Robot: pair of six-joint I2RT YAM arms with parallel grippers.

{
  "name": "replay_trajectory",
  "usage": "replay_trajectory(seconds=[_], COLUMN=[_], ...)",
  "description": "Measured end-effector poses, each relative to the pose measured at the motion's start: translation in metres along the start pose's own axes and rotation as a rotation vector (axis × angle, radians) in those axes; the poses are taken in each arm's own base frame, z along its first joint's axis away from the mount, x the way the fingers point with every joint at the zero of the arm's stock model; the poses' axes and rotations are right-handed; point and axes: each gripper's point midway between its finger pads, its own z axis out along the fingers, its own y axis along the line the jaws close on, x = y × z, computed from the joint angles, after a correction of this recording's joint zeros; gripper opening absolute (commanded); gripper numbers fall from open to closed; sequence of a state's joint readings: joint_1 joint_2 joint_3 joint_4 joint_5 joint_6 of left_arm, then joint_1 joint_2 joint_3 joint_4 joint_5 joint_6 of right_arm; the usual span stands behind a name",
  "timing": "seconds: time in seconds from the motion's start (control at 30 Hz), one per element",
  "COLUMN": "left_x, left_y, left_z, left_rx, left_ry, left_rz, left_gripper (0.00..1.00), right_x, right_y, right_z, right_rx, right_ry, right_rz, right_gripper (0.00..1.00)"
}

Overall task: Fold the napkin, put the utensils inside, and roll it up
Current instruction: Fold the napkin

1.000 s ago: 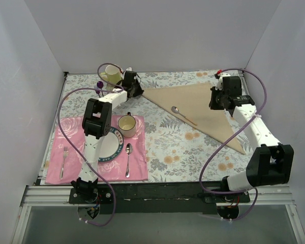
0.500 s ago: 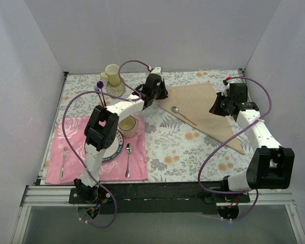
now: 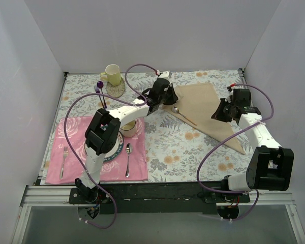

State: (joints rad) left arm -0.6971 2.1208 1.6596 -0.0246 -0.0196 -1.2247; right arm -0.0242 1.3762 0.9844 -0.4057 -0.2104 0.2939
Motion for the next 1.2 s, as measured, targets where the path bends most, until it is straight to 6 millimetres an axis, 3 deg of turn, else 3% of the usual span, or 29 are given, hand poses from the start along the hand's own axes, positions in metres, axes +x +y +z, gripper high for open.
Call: replay_trajectory(seconds=[0.27, 0.53, 0.7, 1.2], left_x=[0.027, 0.076, 0.093, 0.099], left_y=[-0.035, -0.046, -0.051, -0.058], left_z=[0.001, 0.016, 0.021, 0.027], left_rx=[0.066, 0.072, 0.077, 0.078], left_ry=[0.053, 0.139, 0.166, 0.169], left_rz=[-0.034, -0.021, -0.003, 0.009], left_gripper=[0.00, 0.00, 0.00, 0.00], right_x=[0.007, 0.005, 0.004, 0.003], right_y=[-0.015, -0.028, -0.033, -0.036], right_z=[-0.006, -0.015, -0.016, -0.017], right_rx=[0.026, 0.044, 0.049, 0.035], right_ry=[-0.012, -0.044, -0.047, -0.047], right_rz=[0.057, 0.090, 0.104, 0.116], right_gripper=[0.01, 0.01, 0.01, 0.01])
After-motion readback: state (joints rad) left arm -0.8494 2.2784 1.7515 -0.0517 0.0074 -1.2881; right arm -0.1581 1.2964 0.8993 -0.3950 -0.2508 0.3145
